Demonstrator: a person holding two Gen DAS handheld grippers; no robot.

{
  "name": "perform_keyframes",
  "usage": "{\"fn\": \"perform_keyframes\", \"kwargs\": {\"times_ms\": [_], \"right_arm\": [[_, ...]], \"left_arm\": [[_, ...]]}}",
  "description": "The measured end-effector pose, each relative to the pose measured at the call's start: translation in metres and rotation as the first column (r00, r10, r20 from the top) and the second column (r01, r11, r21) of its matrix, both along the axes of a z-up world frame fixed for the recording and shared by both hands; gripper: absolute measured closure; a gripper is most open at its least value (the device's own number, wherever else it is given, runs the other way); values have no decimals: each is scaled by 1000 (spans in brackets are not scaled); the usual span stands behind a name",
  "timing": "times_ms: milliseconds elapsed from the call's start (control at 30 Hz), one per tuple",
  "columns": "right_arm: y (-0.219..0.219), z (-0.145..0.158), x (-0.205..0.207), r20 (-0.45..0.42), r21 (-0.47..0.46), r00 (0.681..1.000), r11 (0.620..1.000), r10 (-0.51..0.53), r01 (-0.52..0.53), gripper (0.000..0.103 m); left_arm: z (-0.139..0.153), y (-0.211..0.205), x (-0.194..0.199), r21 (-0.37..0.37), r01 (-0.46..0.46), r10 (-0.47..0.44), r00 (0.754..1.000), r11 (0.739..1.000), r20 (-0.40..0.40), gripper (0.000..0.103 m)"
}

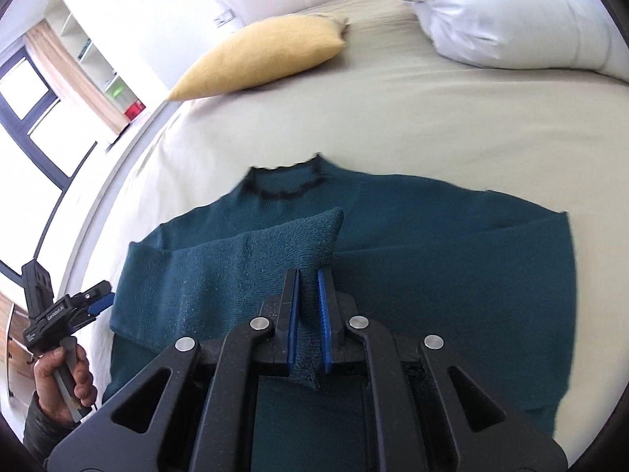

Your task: Fold small clothes

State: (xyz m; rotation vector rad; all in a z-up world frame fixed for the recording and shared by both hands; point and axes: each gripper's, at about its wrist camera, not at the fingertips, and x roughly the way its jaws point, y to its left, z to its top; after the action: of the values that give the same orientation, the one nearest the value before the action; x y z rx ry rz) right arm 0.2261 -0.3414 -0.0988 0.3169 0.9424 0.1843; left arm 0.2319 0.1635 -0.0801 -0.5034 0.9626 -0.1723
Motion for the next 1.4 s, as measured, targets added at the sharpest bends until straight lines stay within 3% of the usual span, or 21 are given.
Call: {"fn": "perform_keyframes", "kwargs": {"times_ms": [167, 333, 433, 500, 567, 633, 667, 700, 867, 1000, 1067, 1133, 1200, 1267, 1333, 1400], "right_arm": [[-26, -19, -6, -49, 15, 998, 999, -30, 31, 95], [-24, -23, -7, -39, 65, 999, 998, -6, 9, 90], [-24, -21, -8, -23, 107, 1000, 994, 8, -5, 75], [-20, -22, -7, -24, 105, 1000, 994, 19, -17, 67], [-16, -26, -5, -35, 96, 999, 995, 32, -28, 67], [-7, -33, 2, -59, 72, 998, 997, 36, -32, 73], [-4, -35, 3, -65, 53, 997, 998, 34, -30, 86], [-1, -36, 3, -70, 35, 997, 999, 35, -33, 92], [7, -28, -9, -47, 53, 998, 998, 41, -39, 94], [20, -17, -14, -29, 86, 997, 994, 71, -68, 94], [25, -23, -9, -49, 20, 997, 998, 59, -58, 94], [18, -36, 0, -100, -6, 995, 1000, 16, -16, 94], [9, -40, 0, -111, 13, 994, 1000, -15, 17, 94], [1, -40, -3, -108, 63, 994, 998, -22, 29, 90], [-4, -38, -6, -110, 92, 994, 995, -28, 38, 87], [-5, -37, -7, -104, 90, 994, 995, -28, 37, 78]], "left_arm": [[-4, -12, 18, 78, 30, -28, 999, 997, -28, 24], [-3, -16, 45, 120, 41, -36, 998, 992, -43, 24], [-9, -23, 57, 162, 67, -57, 996, 984, -66, 26], [-10, -29, 60, 198, 83, -72, 995, 977, -63, 35], [-11, -32, 63, 215, 94, -81, 994, 972, -69, 67], [-13, -30, 64, 202, 95, -81, 994, 975, -72, 81], [-12, -30, 64, 204, 94, -82, 994, 974, -70, 88], [-12, -29, 63, 209, 97, -85, 994, 973, -64, 90], [-3, -18, 61, 220, 131, -124, 991, 967, -42, 95], [-5, -2, 65, 228, 99, -92, 995, 969, -43, 96], [-11, 2, 66, 235, 82, -72, 996, 969, -52, 94], [-12, 7, 60, 189, 69, -62, 997, 979, -43, 93], [-4, 9, 47, 188, 52, -47, 998, 981, -30, 79], [3, 12, 33, 154, 34, -32, 999, 987, -17, 39], [9, 9, 14, 131, 48, -48, 999, 990, 0, 30], [10, -1, 1, 147, 97, -97, 995, 984, -11, 30]]}}
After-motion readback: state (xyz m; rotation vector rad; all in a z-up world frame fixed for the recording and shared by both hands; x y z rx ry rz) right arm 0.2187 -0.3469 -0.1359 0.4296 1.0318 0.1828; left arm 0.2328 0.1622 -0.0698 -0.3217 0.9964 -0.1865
